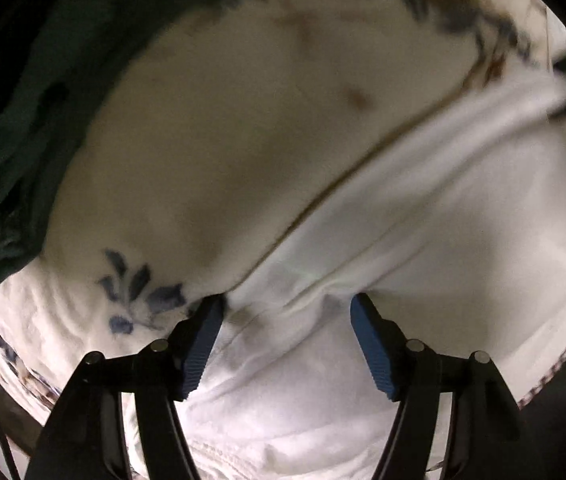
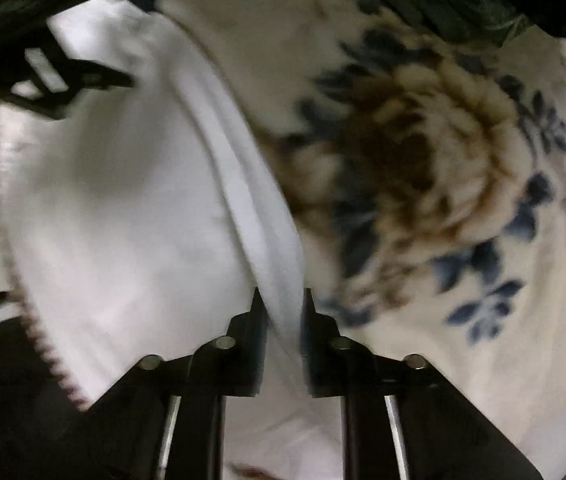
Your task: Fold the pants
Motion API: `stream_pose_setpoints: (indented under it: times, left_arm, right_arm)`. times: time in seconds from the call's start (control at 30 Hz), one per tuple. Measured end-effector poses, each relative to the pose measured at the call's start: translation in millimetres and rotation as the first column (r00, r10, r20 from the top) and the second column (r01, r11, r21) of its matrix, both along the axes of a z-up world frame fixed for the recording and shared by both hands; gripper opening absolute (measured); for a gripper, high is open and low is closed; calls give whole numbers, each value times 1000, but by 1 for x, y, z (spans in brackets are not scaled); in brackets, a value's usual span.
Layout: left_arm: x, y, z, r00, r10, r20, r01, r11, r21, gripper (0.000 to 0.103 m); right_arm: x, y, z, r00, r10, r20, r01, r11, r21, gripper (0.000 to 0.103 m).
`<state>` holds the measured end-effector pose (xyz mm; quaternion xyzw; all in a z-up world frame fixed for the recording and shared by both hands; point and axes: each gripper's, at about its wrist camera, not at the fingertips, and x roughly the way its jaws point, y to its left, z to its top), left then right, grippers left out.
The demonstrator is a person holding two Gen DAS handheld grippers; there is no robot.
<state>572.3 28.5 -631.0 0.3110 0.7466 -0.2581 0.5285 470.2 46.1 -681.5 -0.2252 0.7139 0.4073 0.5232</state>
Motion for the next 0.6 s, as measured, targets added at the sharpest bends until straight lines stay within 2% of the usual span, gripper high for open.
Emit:
stream_pose_setpoints:
  times: [0.1, 0.23, 0.37, 0.47, 0.5, 0.53, 0.57, 0.6]
  left_arm:
    - [11, 11, 19, 1000, 19, 23, -18, 999, -39, 64]
    - [19, 15, 33, 999, -28, 28, 30, 996, -85, 65]
    - [11, 9, 13, 988, -151, -29, 149, 986, -71, 65]
    - [5, 20, -4, 981, -186, -45, 183, 981, -66, 63]
    - [6, 24, -7, 983, -183, -25, 181, 981, -65, 58]
    - [7, 28, -9, 984, -176, 3, 176, 983, -55, 41]
    - [13, 36, -13, 991, -132, 21, 133, 990, -39, 33]
    - [19, 46, -13, 996, -78, 36, 79, 996, -43, 30]
  right_arm:
    - [-11, -14, 18, 1000, 24, 13, -25, 998, 58, 15]
    - [-19, -3, 36, 998, 48, 28, -51, 993, 108, 14]
    - [-21, -1, 53, 998, 46, 36, -51, 986, 158, 14]
    - [-14, -6, 55, 999, 3, 39, -10, 986, 165, 14]
    - [-18, -6, 55, 999, -9, 35, 3, 985, 170, 14]
    - [-14, -9, 57, 999, -19, 33, 13, 984, 176, 14]
    - [-11, -13, 57, 999, -32, 40, 24, 984, 175, 14]
    - [-7, -17, 57, 998, -42, 42, 35, 985, 169, 14]
